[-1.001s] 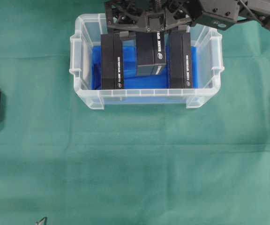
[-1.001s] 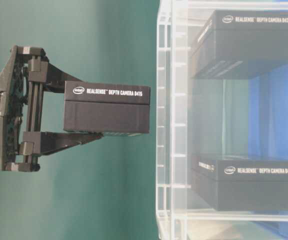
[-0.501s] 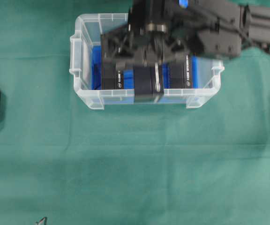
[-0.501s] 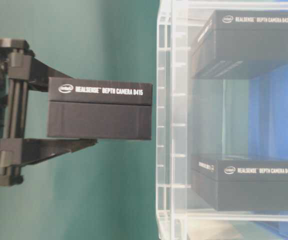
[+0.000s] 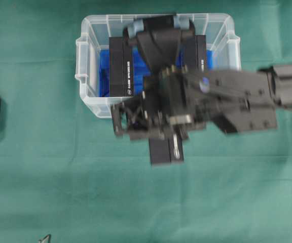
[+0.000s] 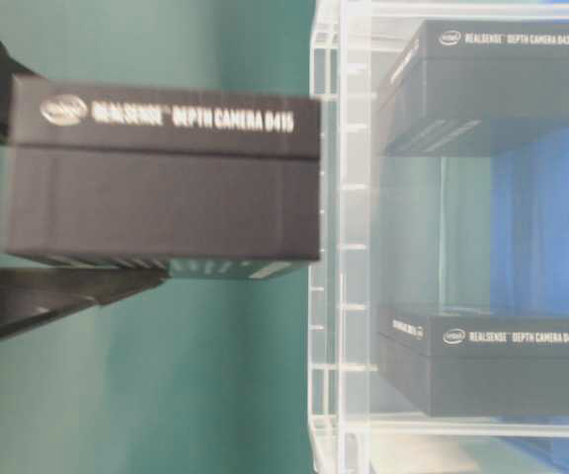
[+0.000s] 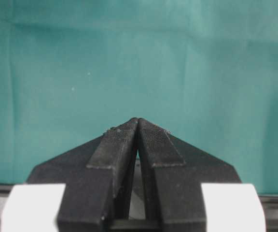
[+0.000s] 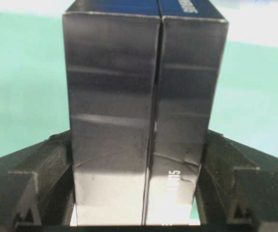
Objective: Take the box out of the case with the right arm.
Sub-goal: 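Carry the box toward the front and lower it onto the cloth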
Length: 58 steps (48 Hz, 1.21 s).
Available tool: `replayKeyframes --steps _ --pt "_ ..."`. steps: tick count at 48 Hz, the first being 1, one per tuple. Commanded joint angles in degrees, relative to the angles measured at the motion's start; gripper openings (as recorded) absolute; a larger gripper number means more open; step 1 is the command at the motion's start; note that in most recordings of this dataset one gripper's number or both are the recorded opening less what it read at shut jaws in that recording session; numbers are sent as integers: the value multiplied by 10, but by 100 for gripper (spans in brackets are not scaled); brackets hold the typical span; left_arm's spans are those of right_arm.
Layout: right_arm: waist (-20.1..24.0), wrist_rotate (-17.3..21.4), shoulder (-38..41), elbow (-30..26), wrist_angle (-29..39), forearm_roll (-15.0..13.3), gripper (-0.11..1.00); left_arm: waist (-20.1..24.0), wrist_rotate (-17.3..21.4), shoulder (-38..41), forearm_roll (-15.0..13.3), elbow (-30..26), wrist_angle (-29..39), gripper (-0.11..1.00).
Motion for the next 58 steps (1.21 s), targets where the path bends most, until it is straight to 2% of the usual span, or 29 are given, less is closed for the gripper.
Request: replayKeyframes --steps 1,8,58 --pt "20 12 -30 -17 3 1 66 1 0 -1 1 -17 -3 0" --pt "34 37 -30 -18 3 3 66 1 0 0 1 -17 -3 0" --pt "34 43 -12 3 11 2 66 2 0 0 1 -17 -2 0"
